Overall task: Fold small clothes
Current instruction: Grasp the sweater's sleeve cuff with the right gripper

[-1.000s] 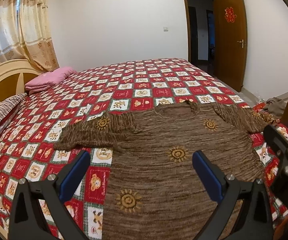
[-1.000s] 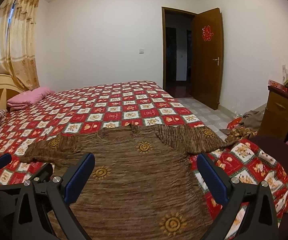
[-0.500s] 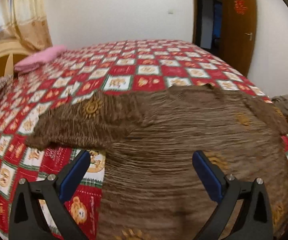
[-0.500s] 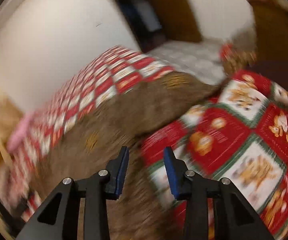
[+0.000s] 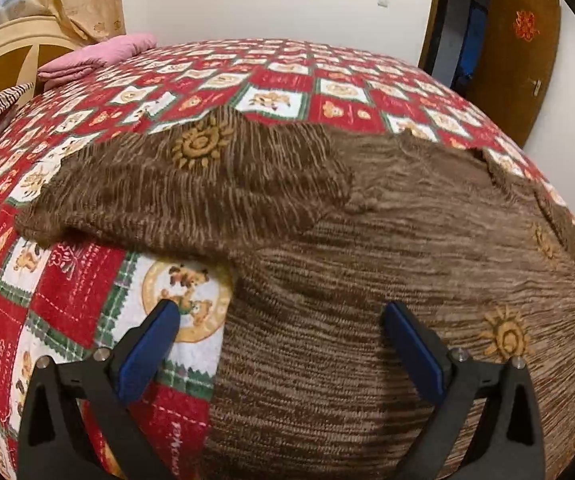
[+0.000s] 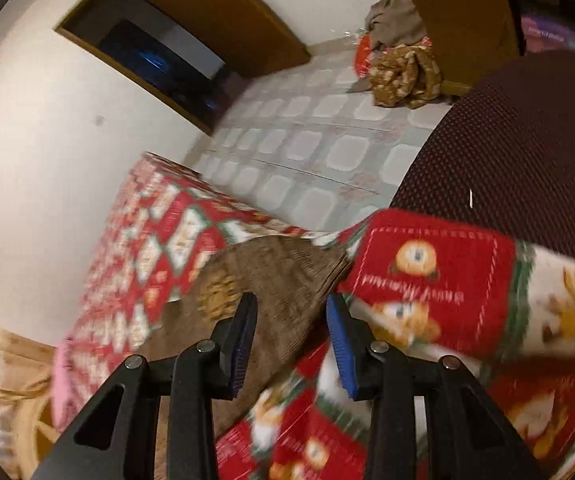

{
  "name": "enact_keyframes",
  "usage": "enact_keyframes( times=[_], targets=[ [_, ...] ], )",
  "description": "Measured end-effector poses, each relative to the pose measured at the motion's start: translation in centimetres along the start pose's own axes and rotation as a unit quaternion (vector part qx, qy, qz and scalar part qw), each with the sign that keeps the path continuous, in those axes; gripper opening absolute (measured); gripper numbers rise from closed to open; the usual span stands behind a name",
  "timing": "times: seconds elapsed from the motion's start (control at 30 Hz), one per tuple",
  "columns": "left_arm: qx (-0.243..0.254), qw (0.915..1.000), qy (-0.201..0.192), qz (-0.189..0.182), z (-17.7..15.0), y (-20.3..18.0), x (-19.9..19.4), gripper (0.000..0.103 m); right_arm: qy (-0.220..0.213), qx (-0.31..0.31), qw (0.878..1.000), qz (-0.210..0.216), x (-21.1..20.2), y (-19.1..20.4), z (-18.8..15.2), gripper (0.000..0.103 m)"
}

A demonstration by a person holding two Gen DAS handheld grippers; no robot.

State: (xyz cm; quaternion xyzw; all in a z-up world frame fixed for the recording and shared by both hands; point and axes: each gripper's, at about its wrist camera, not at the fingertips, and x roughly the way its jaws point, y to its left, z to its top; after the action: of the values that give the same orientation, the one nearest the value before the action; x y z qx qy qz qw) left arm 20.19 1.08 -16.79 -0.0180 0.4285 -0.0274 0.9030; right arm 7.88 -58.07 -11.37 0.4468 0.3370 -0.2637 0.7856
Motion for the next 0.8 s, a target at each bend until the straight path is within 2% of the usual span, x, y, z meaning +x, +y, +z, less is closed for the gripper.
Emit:
enact_keyframes(
  times=[0.23,0.43,0.47,0.5,0.53,0.57,0.67,0.73,0.8],
  targets=[
    [0.002,1.0000,-0.006,0.002,-0.2,0.1,-0.2,0.103,0.009,-0.002,0.998,-0.062,2.2,0.5,1.3,0.038],
    [0.000,1.0000,-0.007,0.000,0.0,0.1,0.0,0.103,0.032,-0.060,0.986,-0.153,3.7,2.7,1.3,0.036],
    [0.000,1.0000,-0.007,-0.001,0.0,0.0,0.0,0.103,0.036,-0.072,0.983,-0.166,4.0,2.9,1.3,0.031],
    [0.000,1.0000,-0.007,-0.001,-0.1,0.0,0.0,0.103,0.038,-0.085,0.978,-0.188,4.2,3.0,1.3,0.018],
    [-0.001,1.0000,-0.008,-0.002,0.1,0.3,0.2,0.103,0.037,-0.091,0.976,-0.196,4.3,2.8,1.2,0.012],
    [-0.001,1.0000,-0.008,-0.002,0.2,0.2,0.2,0.103,0.035,-0.092,0.976,-0.192,4.3,2.6,1.2,0.007],
    [-0.001,1.0000,-0.008,-0.002,0.1,0.1,0.2,0.103,0.027,-0.082,0.985,-0.147,3.5,1.6,1.3,0.006],
    [-0.002,1.0000,-0.008,-0.002,0.0,0.1,0.1,0.103,0.011,-0.071,0.992,-0.105,2.5,1.2,1.3,0.006],
    [-0.003,1.0000,-0.008,-0.005,0.0,0.1,0.1,0.103,-0.025,-0.081,0.995,-0.060,0.4,2.1,1.1,0.005]
  ],
)
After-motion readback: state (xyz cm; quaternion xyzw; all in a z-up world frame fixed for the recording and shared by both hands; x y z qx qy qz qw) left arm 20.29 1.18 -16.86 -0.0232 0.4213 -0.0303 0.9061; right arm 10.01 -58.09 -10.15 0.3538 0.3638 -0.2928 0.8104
